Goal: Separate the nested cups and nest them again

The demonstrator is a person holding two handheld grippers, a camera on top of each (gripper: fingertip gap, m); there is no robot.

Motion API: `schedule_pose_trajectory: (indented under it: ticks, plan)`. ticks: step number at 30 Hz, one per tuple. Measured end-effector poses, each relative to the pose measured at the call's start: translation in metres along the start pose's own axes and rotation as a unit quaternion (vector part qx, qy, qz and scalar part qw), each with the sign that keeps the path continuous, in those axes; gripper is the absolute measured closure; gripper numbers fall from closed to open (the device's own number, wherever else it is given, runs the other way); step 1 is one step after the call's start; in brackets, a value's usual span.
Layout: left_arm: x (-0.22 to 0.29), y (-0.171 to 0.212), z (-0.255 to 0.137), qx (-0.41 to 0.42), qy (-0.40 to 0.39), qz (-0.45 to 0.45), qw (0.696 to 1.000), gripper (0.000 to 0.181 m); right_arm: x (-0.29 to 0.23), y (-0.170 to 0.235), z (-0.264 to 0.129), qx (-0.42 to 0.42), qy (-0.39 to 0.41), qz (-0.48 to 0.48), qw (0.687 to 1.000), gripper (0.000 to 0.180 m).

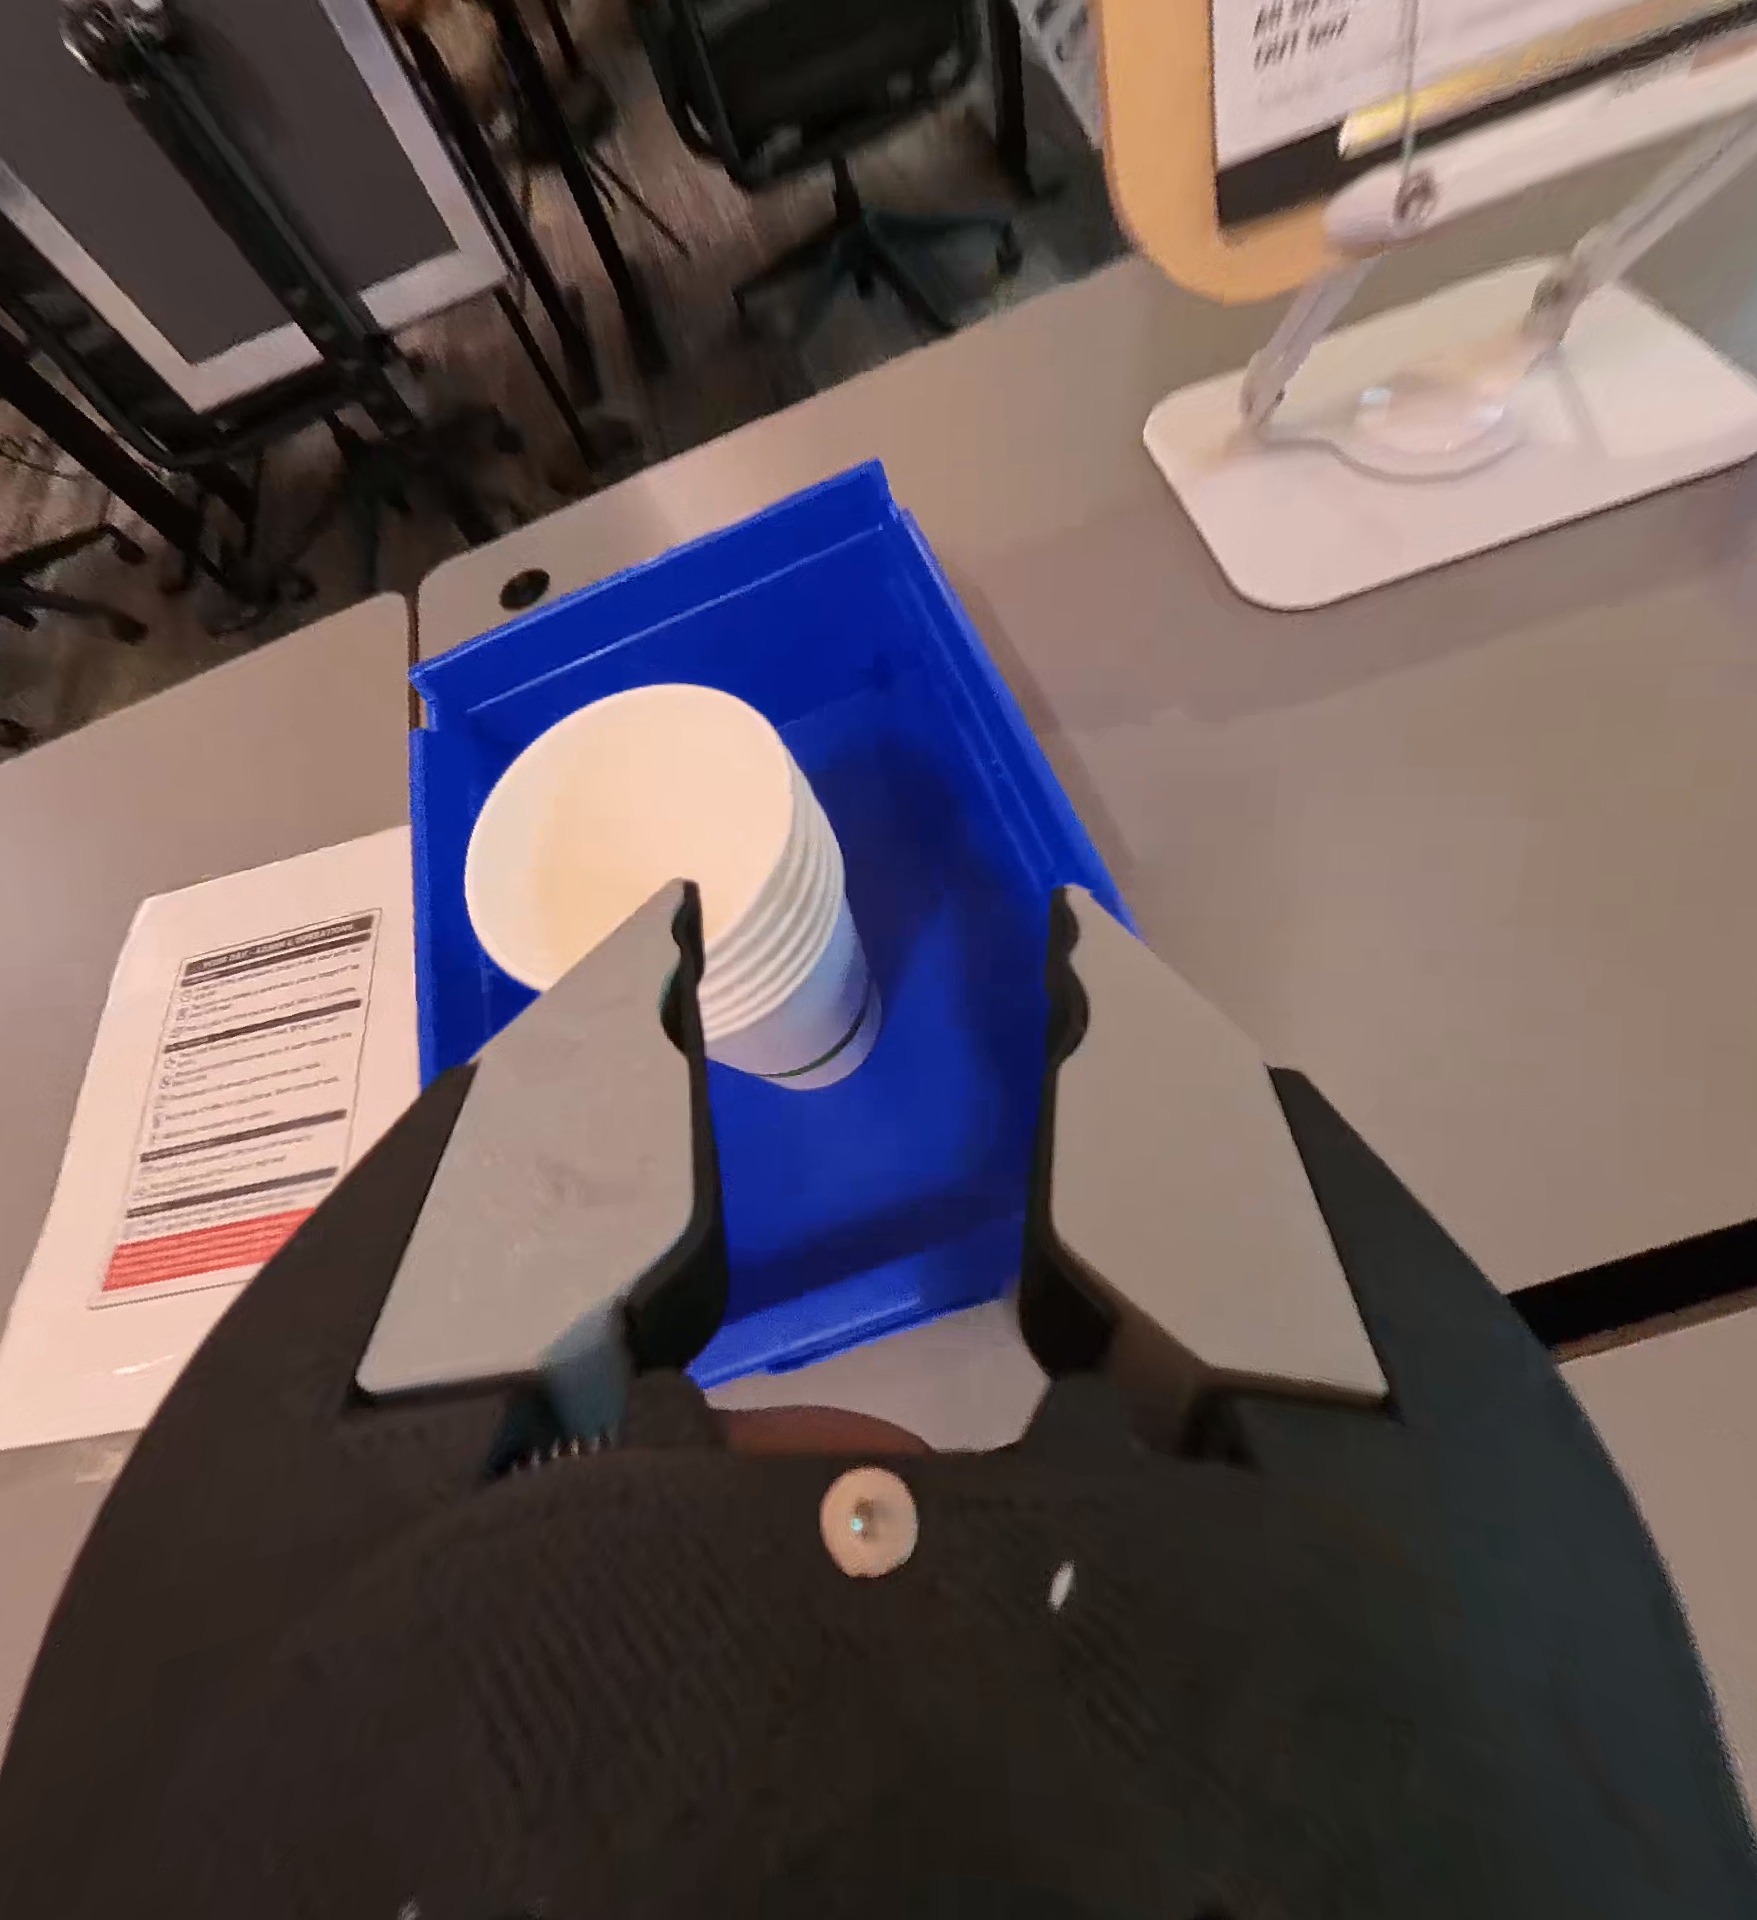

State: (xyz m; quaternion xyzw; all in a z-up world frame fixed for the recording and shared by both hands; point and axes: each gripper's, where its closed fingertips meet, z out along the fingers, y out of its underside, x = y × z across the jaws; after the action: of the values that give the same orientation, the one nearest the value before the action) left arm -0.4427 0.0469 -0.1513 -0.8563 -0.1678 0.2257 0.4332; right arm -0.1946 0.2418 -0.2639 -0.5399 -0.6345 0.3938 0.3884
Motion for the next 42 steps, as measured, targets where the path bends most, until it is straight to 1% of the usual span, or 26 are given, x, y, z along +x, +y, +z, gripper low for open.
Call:
schedule_pose_trajectory:
  ticks: [2, 7, 9, 11, 19, 23, 25, 29, 42]
  plan:
    - [-0.008, -0.001, 0.014, -0.04, -0.001, 0.02, 0.999, 0.11, 0.0, 0.0, 0.0, 0.001, 0.0, 0.001, 1.0, 0.18]
    - [-0.024, 0.005, 0.037, -0.115, -0.017, 0.079, 0.99, 0.11, -0.002, 0.001, 0.001, -0.001, -0.006, -0.001, 1.0, 0.18]
    - [-0.027, 0.009, 0.045, -0.132, -0.012, 0.094, 0.987, 0.114, -0.004, 0.001, 0.002, -0.003, -0.008, -0.005, 1.0, 0.18]
    - [-0.025, 0.011, 0.052, -0.138, 0.005, 0.091, 0.986, 0.116, -0.006, 0.001, 0.003, -0.004, -0.01, -0.01, 1.0, 0.18]
    - [-0.029, 0.036, 0.069, -0.209, 0.016, 0.112, 0.971, 0.115, -0.01, -0.004, 0.002, 0.006, -0.017, -0.015, 1.0, 0.18]
    - [-0.034, 0.041, 0.071, -0.224, -0.001, 0.144, 0.964, 0.118, -0.011, -0.006, 0.001, 0.01, -0.018, -0.017, 1.0, 0.18]
    - [-0.038, 0.043, 0.071, -0.231, -0.014, 0.167, 0.958, 0.123, -0.011, -0.006, 0.001, 0.01, -0.019, -0.017, 1.0, 0.18]
    - [-0.041, 0.05, 0.071, -0.248, -0.031, 0.208, 0.946, 0.118, -0.012, -0.006, 0.001, 0.011, -0.019, -0.02, 1.0, 0.18]
    - [-0.039, 0.055, 0.07, -0.262, -0.025, 0.259, 0.929, 0.121, -0.013, -0.008, 0.0, 0.013, -0.021, -0.021, 0.999, 0.18]
